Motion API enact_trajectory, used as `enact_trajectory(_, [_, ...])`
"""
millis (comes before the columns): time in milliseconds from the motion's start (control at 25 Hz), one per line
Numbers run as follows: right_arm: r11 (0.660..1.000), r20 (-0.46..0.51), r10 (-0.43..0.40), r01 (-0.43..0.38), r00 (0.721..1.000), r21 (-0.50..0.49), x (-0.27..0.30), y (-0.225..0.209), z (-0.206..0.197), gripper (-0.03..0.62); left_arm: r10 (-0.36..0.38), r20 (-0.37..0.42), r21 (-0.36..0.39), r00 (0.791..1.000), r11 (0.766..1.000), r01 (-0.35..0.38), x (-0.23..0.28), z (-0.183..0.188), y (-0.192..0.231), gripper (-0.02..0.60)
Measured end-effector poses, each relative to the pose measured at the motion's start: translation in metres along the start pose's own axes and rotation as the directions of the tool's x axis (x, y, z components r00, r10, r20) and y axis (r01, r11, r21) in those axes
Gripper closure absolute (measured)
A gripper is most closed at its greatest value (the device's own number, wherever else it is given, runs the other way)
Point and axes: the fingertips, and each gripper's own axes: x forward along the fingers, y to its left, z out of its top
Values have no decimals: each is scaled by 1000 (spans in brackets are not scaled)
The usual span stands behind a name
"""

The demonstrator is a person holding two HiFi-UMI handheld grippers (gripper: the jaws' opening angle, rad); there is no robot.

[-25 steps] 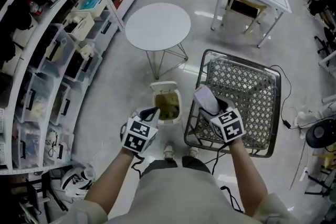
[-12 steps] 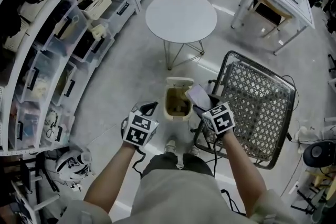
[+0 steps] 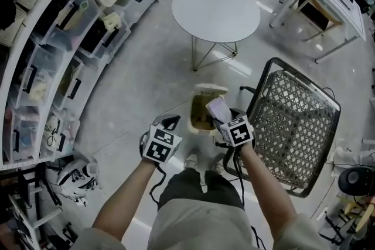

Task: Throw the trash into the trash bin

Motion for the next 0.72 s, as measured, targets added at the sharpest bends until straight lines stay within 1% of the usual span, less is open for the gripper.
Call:
enact_trajectory(80, [999, -31, 18, -17, 999, 37, 18, 1, -9, 276, -4, -8, -7, 1000, 1000, 4, 11, -9, 7, 580])
enact_trajectory(160, [993, -58, 47, -41, 997, 109, 38, 2, -20, 276, -2, -18, -28, 1000, 1000, 2, 24, -20, 14, 580])
enact_trajectory(240, [988, -83, 52, -39, 995, 151, 58, 0, -32, 276, 3, -30, -61, 1000, 998, -4, 36, -33, 20, 580])
enact_trajectory(320, [986, -94, 40, -24, 995, 168, 75, -4, -37, 276, 6, -42, -89, 999, 996, -9, 48, -43, 27, 580])
enact_trajectory(440, [978, -97, 26, -5, 995, 206, 97, -8, -41, 276, 4, -59, -109, 998, 994, -11, 60, -55, 36, 580])
enact_trajectory(560, [973, -90, 11, 10, 996, 229, 118, -10, -45, 276, 10, -60, -131, 998, 991, -18, 66, -66, 44, 580])
enact_trajectory(720, [964, -47, -8, 20, 999, 263, 142, -18, -41, 273, 19, -61, -144, 998, 989, -27, 73, -74, 49, 580])
